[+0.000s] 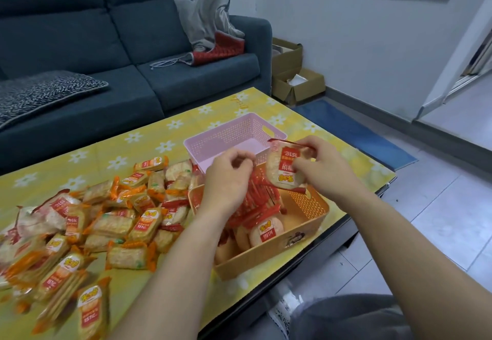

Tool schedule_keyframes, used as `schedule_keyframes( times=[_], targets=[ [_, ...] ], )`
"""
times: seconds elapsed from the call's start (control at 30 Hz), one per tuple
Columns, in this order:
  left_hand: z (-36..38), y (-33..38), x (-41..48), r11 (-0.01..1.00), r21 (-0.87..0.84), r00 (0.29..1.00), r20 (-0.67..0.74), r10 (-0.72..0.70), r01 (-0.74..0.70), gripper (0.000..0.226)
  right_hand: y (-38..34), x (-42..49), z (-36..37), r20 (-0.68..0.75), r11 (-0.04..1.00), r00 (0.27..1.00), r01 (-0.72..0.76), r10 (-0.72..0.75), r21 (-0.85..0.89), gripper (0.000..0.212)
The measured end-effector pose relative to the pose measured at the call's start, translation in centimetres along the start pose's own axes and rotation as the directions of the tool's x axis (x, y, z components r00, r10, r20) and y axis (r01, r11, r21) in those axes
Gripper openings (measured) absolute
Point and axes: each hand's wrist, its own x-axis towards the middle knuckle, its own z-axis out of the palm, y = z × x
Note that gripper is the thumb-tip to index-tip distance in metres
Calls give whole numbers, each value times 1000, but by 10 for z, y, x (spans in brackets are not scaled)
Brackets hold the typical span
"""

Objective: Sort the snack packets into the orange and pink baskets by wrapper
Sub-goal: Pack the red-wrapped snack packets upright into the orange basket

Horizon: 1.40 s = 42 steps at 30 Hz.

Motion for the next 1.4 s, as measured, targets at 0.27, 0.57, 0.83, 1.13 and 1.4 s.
schedule_keyframes(
  times=[0.27, 0.57, 0.83, 1.13, 1.4],
  targets=[
    [8, -16, -7, 833, 520, 965, 254, 61, -189, 16, 16, 15, -6, 72, 955, 991, 128, -112, -268, 34],
    [-2, -7, -25, 610, 757, 938, 341, -65, -233, 18, 5, 19, 10, 34, 729, 936, 294, -350, -618, 32],
    [-3, -9, -29, 616, 744, 934, 355, -37, -258, 9, 2, 19, 23, 139, 701, 949, 303, -283, -646, 28],
    [-21, -9, -18, 837, 545, 976, 207, -72, -54, 9, 4, 16, 4, 77, 741, 965, 243, -252, -626, 10],
    [-33, -18, -12, 965, 233, 993, -7, -120, 119, 14, 23, 14, 50, 199, 739, 970, 237, -142, -630, 55]
  ],
)
